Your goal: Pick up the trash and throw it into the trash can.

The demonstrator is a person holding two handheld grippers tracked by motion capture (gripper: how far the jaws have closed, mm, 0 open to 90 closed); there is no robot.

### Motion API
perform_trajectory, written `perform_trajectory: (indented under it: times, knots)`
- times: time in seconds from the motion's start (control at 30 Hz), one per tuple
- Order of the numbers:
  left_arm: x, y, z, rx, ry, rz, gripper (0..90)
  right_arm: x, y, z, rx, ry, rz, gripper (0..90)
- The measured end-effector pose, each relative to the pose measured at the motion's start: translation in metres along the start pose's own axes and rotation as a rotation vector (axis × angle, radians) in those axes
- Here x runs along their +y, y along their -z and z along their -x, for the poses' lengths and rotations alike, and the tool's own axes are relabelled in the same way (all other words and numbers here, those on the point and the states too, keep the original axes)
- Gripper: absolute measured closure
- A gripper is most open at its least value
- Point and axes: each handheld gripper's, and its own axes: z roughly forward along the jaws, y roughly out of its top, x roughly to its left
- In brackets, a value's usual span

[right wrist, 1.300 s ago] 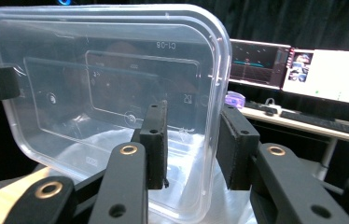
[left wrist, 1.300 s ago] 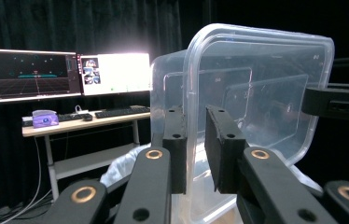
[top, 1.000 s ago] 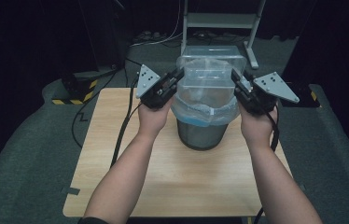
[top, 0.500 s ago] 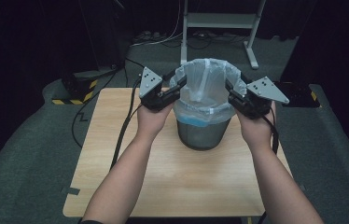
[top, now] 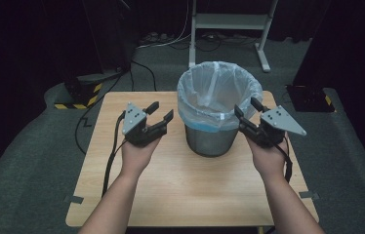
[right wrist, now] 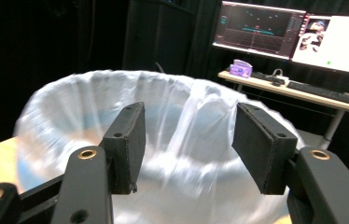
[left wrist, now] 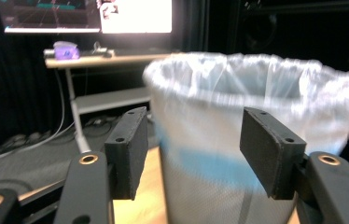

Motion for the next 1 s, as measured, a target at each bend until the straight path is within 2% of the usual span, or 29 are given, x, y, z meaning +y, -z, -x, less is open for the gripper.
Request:
perform_trajectory:
  times: [0.03, 0.07, 0.13, 0.17, 0.23, 0.3, 0.33, 0.37, 0.4, 0.43, 0.47, 0.5, 0.53, 0.57, 0.6, 0.63, 0.67, 0.7, 0.73, 0.77, 0.8, 0.83, 0.87, 0.9, 0.93, 1.0]
  knots:
    - [0.000, 0.000, 0.000, 0.000, 0.000, 0.000, 40.8, -0.003, 0.005, -0.003, 0.010, -0.002, -0.006, 43.1]
    - [-0.011, 0.010, -0.001, 0.007, -0.006, -0.032, 40.5, -0.006, 0.010, -0.006, 0.019, 0.000, -0.003, 43.0]
    - [-0.025, 0.020, 0.000, 0.018, -0.015, -0.063, 40.1, -0.013, 0.019, -0.013, 0.034, -0.001, -0.003, 42.6]
    - [-0.025, 0.020, 0.000, 0.018, -0.015, -0.063, 39.8, -0.018, 0.022, -0.016, 0.047, -0.005, -0.009, 42.3]
    - [-0.040, 0.029, 0.001, 0.025, -0.014, -0.102, 39.5, -0.024, 0.025, -0.018, 0.061, -0.018, -0.018, 42.3]
    - [-0.057, 0.037, -0.001, 0.033, -0.006, -0.147, 38.7, -0.045, 0.025, -0.024, 0.074, -0.031, -0.086, 41.5]
    - [-0.076, 0.045, -0.004, 0.045, 0.020, -0.188, 38.7, -0.054, 0.024, -0.025, 0.084, -0.042, -0.112, 41.5]
    - [-0.076, 0.045, -0.004, 0.045, 0.020, -0.188, 38.7, -0.064, 0.023, -0.025, 0.088, -0.049, -0.136, 41.2]
    - [-0.096, 0.050, -0.009, 0.047, 0.048, -0.246, 38.5, -0.075, 0.021, -0.026, 0.087, -0.056, -0.164, 41.0]
    - [-0.106, 0.052, -0.012, 0.051, 0.061, -0.279, 37.9, -0.086, 0.020, -0.025, 0.091, -0.060, -0.193, 40.4]
    - [-0.106, 0.052, -0.012, 0.051, 0.061, -0.279, 37.2, -0.086, 0.020, -0.025, 0.091, -0.060, -0.193, 40.4]
    - [-0.116, 0.054, -0.014, 0.050, 0.089, -0.311, 37.2, -0.098, 0.019, -0.024, 0.097, -0.069, -0.230, 40.1]
    - [-0.136, 0.057, -0.026, 0.041, 0.128, -0.418, 34.2, -0.121, 0.017, -0.022, 0.115, -0.093, -0.318, 38.1]
    - [-0.145, 0.058, -0.033, 0.046, 0.164, -0.471, 31.3, -0.133, 0.017, -0.021, 0.124, -0.095, -0.366, 37.1]
    - [-0.145, 0.058, -0.033, 0.046, 0.164, -0.471, 29.6, -0.133, 0.017, -0.021, 0.124, -0.095, -0.366, 37.1]
    - [-0.163, 0.063, -0.042, 0.073, 0.194, -0.548, 29.1, -0.154, 0.018, -0.020, 0.139, -0.093, -0.452, 35.4]
    - [-0.163, 0.063, -0.042, 0.073, 0.194, -0.548, 28.7, -0.164, 0.020, -0.020, 0.141, -0.088, -0.493, 35.1]
    - [-0.169, 0.066, -0.044, 0.089, 0.198, -0.575, 27.8, -0.172, 0.022, -0.019, 0.141, -0.078, -0.520, 34.6]
    - [-0.179, 0.072, -0.042, 0.107, 0.164, -0.609, 27.4, -0.179, 0.024, -0.017, 0.139, -0.074, -0.544, 34.3]
    - [-0.179, 0.072, -0.042, 0.107, 0.164, -0.609, 27.1, -0.185, 0.025, -0.015, 0.138, -0.075, -0.567, 34.2]
    - [-0.183, 0.074, -0.039, 0.109, 0.145, -0.620, 27.1, -0.185, 0.025, -0.015, 0.138, -0.075, -0.567, 34.2]
    - [-0.190, 0.078, -0.032, 0.115, 0.079, -0.620, 23.6, -0.195, 0.027, -0.014, 0.125, -0.077, -0.611, 34.0]
    - [-0.190, 0.078, -0.032, 0.115, 0.079, -0.620, 22.1, -0.200, 0.027, -0.014, 0.120, -0.073, -0.627, 33.8]
    - [-0.193, 0.079, -0.028, 0.108, 0.049, -0.607, 21.3, -0.205, 0.027, -0.015, 0.121, -0.083, -0.650, 34.2]
    - [-0.194, 0.079, -0.028, 0.103, 0.051, -0.602, 20.3, -0.205, 0.027, -0.015, 0.129, -0.107, -0.673, 32.2]
    - [-0.194, 0.078, -0.029, 0.101, 0.051, -0.600, 20.1, -0.205, 0.027, -0.018, 0.117, -0.088, -0.670, 33.4]
